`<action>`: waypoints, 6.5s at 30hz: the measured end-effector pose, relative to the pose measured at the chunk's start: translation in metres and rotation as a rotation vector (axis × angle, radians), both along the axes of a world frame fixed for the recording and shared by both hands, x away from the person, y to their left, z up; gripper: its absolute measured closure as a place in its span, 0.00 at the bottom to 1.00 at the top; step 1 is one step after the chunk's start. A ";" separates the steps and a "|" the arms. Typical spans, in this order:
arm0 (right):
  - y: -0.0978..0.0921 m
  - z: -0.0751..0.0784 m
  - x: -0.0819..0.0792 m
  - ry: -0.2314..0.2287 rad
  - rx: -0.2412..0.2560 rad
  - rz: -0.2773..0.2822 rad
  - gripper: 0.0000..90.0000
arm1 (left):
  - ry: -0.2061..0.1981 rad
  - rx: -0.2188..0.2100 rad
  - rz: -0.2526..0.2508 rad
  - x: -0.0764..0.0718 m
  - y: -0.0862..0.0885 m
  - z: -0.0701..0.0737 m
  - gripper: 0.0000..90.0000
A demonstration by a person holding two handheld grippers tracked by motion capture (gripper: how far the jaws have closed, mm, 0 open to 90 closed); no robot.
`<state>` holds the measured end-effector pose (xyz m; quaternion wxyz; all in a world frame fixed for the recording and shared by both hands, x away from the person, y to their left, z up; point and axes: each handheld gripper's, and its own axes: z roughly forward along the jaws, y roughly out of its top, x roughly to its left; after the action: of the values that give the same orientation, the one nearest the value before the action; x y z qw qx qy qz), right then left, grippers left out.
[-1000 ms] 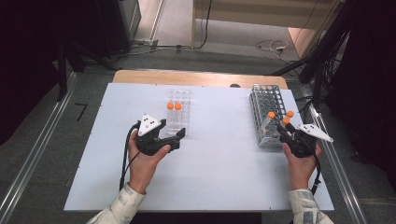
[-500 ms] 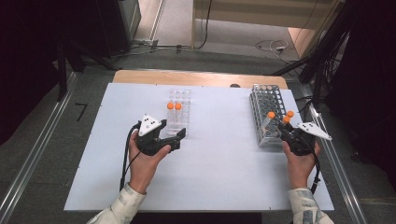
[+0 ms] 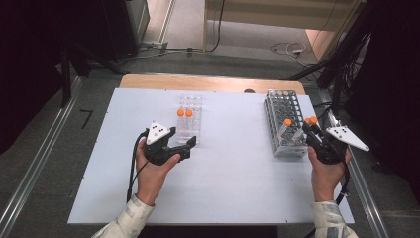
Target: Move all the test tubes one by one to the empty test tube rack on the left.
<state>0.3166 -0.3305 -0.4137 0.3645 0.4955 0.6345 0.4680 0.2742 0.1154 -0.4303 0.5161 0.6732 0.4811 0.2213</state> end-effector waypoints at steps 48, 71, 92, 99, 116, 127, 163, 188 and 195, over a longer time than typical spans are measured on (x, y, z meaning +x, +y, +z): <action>0.145 -0.019 -0.035 0.116 -0.083 0.503 0.80 | -0.040 -0.020 -0.085 -0.014 -0.021 0.009 0.26; 0.207 -0.025 -0.051 0.128 -0.109 0.663 0.80 | -0.090 0.021 -0.210 -0.030 -0.051 0.012 0.58; 0.208 -0.026 -0.051 0.136 -0.104 0.668 0.79 | -0.094 0.038 -0.227 -0.029 -0.052 0.009 0.78; 0.208 -0.026 -0.050 0.140 -0.092 0.672 0.69 | -0.095 0.027 -0.227 -0.028 -0.050 0.009 0.78; 0.185 -0.033 -0.047 0.207 -0.068 0.647 0.29 | -0.095 -0.027 -0.126 -0.003 -0.028 0.019 0.78; 0.168 -0.035 -0.042 0.212 -0.063 0.604 0.29 | -0.106 -0.019 -0.081 0.023 -0.022 0.040 0.78; 0.163 -0.033 -0.041 0.213 -0.057 0.597 0.30 | -0.122 0.038 0.037 0.060 -0.022 0.034 0.78; 0.165 -0.035 -0.042 0.217 -0.070 0.605 0.30 | -0.075 0.093 0.044 0.059 -0.028 0.001 0.77; 0.166 -0.035 -0.043 0.216 -0.072 0.604 0.30 | -0.083 0.089 0.034 0.055 -0.029 0.004 0.71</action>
<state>0.2741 -0.1649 -0.4484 0.1569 0.3186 0.8040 0.4770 0.3296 0.0861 -0.4263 0.5013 0.6773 0.4603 0.2793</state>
